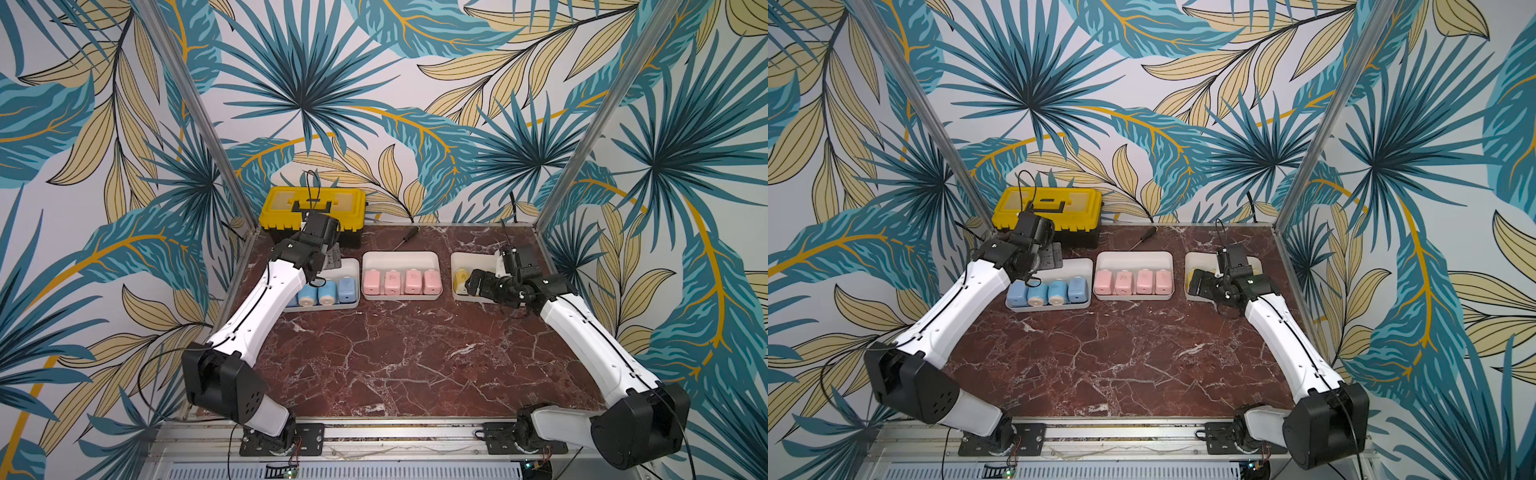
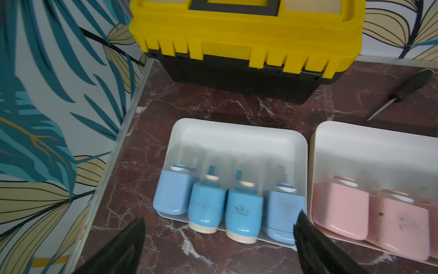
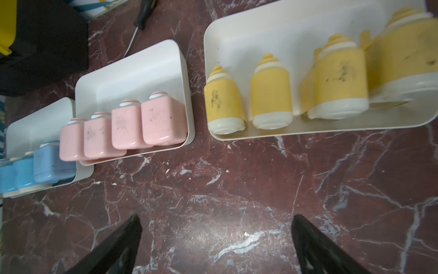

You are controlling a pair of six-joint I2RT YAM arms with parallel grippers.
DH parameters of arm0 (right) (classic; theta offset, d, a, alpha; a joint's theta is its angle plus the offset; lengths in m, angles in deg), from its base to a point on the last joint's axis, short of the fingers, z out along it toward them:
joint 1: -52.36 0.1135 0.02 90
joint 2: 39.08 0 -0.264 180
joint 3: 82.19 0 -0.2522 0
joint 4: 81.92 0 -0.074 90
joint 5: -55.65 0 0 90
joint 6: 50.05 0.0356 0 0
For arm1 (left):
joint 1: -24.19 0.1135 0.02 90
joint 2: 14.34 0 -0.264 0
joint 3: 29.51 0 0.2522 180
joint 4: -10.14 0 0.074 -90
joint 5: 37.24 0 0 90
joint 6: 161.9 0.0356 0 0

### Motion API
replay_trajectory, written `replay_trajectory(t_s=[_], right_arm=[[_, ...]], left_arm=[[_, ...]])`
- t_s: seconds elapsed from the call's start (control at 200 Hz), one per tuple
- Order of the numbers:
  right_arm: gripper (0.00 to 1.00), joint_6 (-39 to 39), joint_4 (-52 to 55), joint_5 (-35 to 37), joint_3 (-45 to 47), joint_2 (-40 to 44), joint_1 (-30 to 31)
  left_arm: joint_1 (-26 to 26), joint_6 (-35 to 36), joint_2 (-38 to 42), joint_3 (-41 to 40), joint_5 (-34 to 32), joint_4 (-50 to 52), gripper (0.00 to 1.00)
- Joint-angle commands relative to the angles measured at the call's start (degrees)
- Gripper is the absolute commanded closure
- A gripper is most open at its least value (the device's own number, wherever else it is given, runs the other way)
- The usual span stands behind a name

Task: Place the pencil sharpeners by color into the storage box
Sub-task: Reset both arms

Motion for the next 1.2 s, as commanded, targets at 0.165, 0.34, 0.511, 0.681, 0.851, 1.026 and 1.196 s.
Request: replay_trajectory(t_s=[0.165, 0.34, 0.511, 0.681, 0.851, 1.026, 1.196], right_arm=[[0.01, -9.1, -22.6, 20.2, 17.2, 15.0, 0.0], [0.01, -14.4, -28.6, 28.4, 27.0, 23.7, 0.0], [0.01, -15.3, -28.8, 29.7, 31.8, 26.8, 0.0], [0.01, -15.2, -32.8, 30.4, 36.7, 28.2, 0.0], [0.01, -16.6, -39.3, 30.0, 41.4, 27.2, 0.0], [0.01, -18.1, -46.8, 31.1, 45.7, 25.7, -0.4], [0.01, -18.9, -50.0, 31.0, 47.7, 23.5, -2.2]], left_arm=[[0.8, 6.1, 13.1, -22.0, -12.6, -25.5, 0.01], [0.8, 5.9, 15.8, -30.0, -14.9, -28.0, 0.01], [0.9, 4.9, 19.0, -37.1, -15.6, -34.9, 0.01], [0.8, 5.6, 21.0, -42.5, -15.5, -39.9, 0.01], [0.9, 9.7, 23.2, -50.4, -14.8, -50.8, 0.01], [2.1, 13.8, 21.8, -57.3, -13.3, -63.0, 0.01], [4.9, 16.1, 16.1, -59.8, -10.1, -72.3, 0.01]])
